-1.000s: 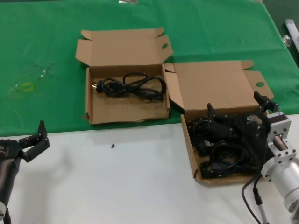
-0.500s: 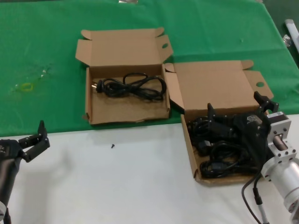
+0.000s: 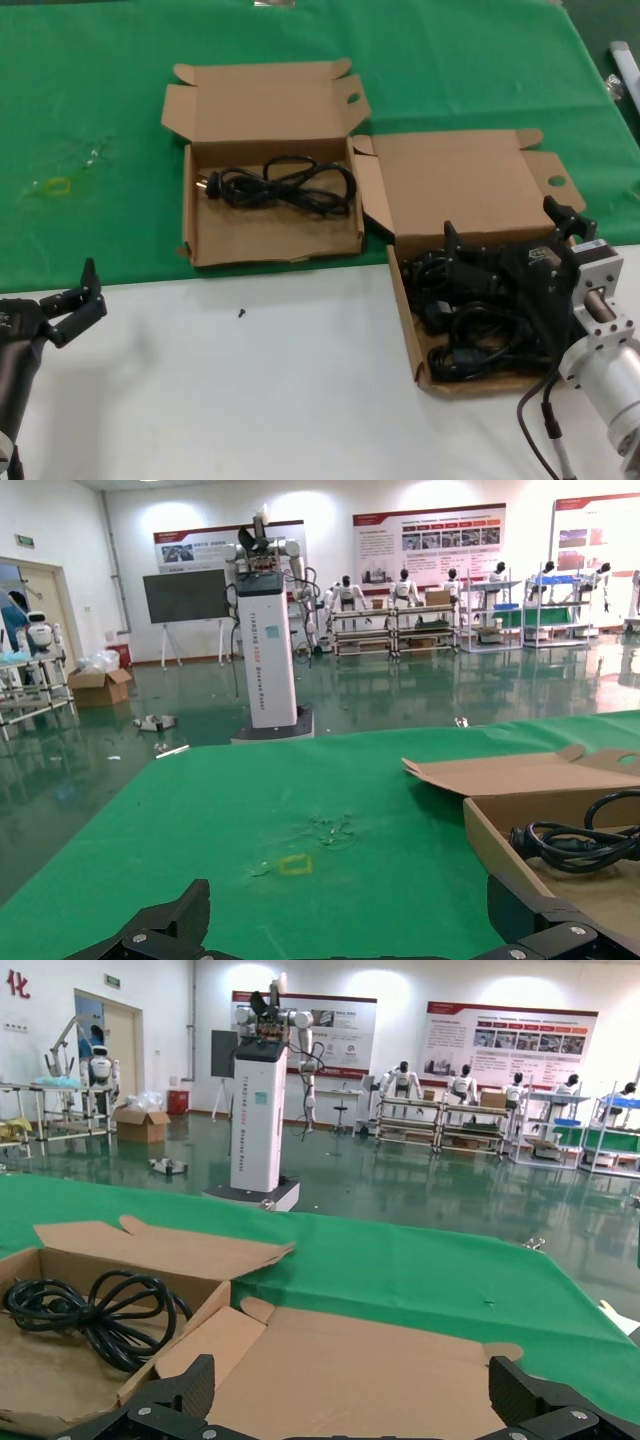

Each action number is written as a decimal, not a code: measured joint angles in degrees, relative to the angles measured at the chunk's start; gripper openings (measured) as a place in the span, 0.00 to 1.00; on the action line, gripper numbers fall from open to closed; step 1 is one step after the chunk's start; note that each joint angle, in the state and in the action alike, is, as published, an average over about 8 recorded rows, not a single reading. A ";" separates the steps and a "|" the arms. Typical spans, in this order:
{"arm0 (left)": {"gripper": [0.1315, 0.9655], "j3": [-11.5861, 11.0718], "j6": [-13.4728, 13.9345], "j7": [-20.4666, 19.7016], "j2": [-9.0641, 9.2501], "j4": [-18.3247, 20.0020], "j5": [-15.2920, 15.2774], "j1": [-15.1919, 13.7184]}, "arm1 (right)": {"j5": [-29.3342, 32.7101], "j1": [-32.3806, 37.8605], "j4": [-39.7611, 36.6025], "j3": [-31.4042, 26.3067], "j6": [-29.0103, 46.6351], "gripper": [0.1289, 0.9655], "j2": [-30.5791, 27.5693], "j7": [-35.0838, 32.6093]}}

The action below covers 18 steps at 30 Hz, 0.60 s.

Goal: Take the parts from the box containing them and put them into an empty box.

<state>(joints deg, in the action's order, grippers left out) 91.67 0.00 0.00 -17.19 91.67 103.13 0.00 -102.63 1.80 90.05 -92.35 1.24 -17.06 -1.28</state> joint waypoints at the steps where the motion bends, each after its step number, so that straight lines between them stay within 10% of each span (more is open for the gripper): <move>1: 1.00 0.00 0.00 0.00 0.00 0.00 0.00 0.00 | 0.00 0.00 0.00 0.00 0.00 1.00 0.00 0.00; 18: 1.00 0.00 0.00 0.00 0.00 0.00 0.00 0.00 | 0.00 0.00 0.00 0.00 0.00 1.00 0.00 0.00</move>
<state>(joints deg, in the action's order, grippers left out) 91.67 0.00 0.00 -17.19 91.67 103.13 0.00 -102.63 1.80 90.05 -92.35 1.24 -17.06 -1.28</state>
